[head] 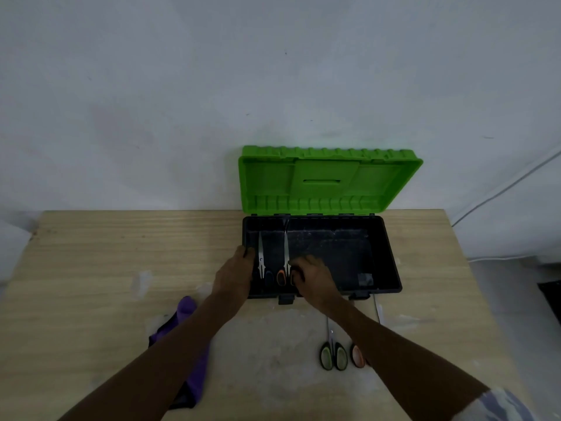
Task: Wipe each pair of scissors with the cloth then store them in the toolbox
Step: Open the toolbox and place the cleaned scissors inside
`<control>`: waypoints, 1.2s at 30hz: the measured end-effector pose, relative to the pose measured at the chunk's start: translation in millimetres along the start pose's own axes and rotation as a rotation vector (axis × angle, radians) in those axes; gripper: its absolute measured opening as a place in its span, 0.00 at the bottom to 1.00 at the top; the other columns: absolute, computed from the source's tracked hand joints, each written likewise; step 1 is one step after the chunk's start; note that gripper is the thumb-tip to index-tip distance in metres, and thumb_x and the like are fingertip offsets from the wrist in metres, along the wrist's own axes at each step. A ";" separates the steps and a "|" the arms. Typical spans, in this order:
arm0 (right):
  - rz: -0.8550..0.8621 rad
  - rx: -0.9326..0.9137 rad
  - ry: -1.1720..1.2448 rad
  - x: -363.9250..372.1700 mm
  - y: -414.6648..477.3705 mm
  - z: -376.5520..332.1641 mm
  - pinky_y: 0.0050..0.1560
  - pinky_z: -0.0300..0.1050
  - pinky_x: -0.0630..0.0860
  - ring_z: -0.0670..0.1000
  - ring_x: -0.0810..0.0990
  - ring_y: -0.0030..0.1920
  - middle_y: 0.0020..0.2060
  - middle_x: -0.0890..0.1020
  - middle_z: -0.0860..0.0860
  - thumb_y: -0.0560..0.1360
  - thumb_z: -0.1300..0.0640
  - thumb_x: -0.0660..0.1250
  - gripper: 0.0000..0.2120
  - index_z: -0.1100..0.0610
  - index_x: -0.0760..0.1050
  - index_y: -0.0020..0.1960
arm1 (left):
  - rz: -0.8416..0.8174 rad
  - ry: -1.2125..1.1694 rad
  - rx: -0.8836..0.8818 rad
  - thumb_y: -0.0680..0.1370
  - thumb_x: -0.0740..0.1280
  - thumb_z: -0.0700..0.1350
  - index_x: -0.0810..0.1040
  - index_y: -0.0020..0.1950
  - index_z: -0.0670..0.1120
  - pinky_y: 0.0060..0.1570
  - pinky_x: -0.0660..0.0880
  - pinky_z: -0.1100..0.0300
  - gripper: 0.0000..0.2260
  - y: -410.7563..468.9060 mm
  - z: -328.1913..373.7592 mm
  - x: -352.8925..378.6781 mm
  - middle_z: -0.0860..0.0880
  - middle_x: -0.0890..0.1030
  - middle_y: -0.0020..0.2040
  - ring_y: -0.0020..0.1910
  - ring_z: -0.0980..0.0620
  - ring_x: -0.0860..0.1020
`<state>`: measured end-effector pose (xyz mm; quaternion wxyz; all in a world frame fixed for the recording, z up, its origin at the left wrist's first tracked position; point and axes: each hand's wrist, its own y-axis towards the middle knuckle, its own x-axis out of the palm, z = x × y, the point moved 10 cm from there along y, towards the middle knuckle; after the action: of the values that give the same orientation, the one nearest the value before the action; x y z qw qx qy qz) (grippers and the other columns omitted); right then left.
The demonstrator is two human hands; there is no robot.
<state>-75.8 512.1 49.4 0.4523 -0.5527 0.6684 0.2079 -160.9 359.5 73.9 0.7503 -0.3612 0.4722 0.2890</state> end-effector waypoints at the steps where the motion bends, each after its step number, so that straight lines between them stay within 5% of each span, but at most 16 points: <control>1: 0.065 -0.033 0.016 -9.8 -8.8 0.8 0.52 0.49 0.70 0.56 0.74 0.53 0.51 0.77 0.53 0.75 0.60 0.61 0.13 0.53 0.76 0.59 | 0.013 0.051 -0.003 0.75 0.65 0.34 0.67 0.69 0.46 0.47 0.78 0.51 0.23 -0.8 3.1 -0.7 0.44 0.71 0.63 0.53 0.43 0.78; 7: 0.215 -0.195 -0.020 -41.8 -76.2 10.5 0.44 0.44 0.69 0.52 0.73 0.45 0.44 0.77 0.52 0.74 0.60 0.58 0.11 0.56 0.76 0.51 | 0.115 0.256 0.096 0.70 0.72 0.41 0.77 0.64 0.43 0.57 0.75 0.44 0.22 -9.8 37.1 8.7 0.37 0.76 0.62 0.63 0.36 0.74; 10: 0.074 -0.129 -0.011 -23.0 -104.0 31.2 0.44 0.43 0.70 0.53 0.76 0.47 0.45 0.78 0.52 0.74 0.60 0.59 0.09 0.54 0.76 0.50 | 0.062 0.121 0.168 0.75 0.70 0.45 0.78 0.64 0.43 0.59 0.76 0.45 0.17 -15.6 67.5 22.1 0.39 0.76 0.64 0.63 0.37 0.76; 14: -0.197 -0.113 -0.295 26.2 -143.2 53.1 0.53 0.51 0.73 0.56 0.74 0.56 0.56 0.76 0.55 0.75 0.49 0.60 0.19 0.53 0.72 0.63 | -0.054 0.068 0.149 0.82 0.61 0.48 0.70 0.71 0.45 0.59 0.75 0.49 0.17 -25.8 92.6 42.0 0.42 0.70 0.70 0.65 0.41 0.75; 17: -0.290 -0.077 -0.464 50.1 -163.6 63.9 0.48 0.52 0.77 0.56 0.77 0.51 0.54 0.77 0.55 0.67 0.41 0.67 0.25 0.51 0.75 0.60 | -0.049 0.072 0.104 0.83 0.59 0.47 0.69 0.71 0.46 0.55 0.76 0.49 0.17 -29.9 94.9 45.5 0.43 0.70 0.69 0.64 0.43 0.75; 22: -0.164 0.017 -0.456 50.6 -167.8 62.4 0.40 0.52 0.78 0.58 0.78 0.41 0.44 0.78 0.57 0.65 0.52 0.71 0.18 0.52 0.75 0.54 | -0.054 0.034 0.050 0.82 0.63 0.47 0.72 0.70 0.46 0.57 0.75 0.48 0.17 -24.8 91.7 44.9 0.43 0.71 0.69 0.64 0.42 0.75; 27: -0.169 -0.081 -0.355 45.4 -181.8 52.4 0.43 0.52 0.77 0.56 0.77 0.44 0.47 0.76 0.55 0.61 0.45 0.66 0.24 0.50 0.71 0.55 | -0.067 0.004 0.021 0.81 0.64 0.47 0.71 0.70 0.45 0.57 0.75 0.48 0.18 -22.4 89.5 44.1 0.44 0.71 0.67 0.63 0.42 0.74; 36: -0.043 -0.357 -0.241 -4.6 -194.1 26.3 0.48 0.42 0.72 0.50 0.72 0.50 0.52 0.73 0.50 0.71 0.43 0.62 0.22 0.48 0.69 0.63 | -0.163 -0.058 -0.002 0.76 0.71 0.51 0.69 0.71 0.46 0.62 0.73 0.45 0.26 -6.2 83.0 36.2 0.43 0.68 0.70 0.66 0.41 0.71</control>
<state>113.9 476.4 83.1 0.4283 -0.6091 0.5503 0.3778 -100.6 427.0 66.6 0.7843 -0.3908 0.4190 0.2378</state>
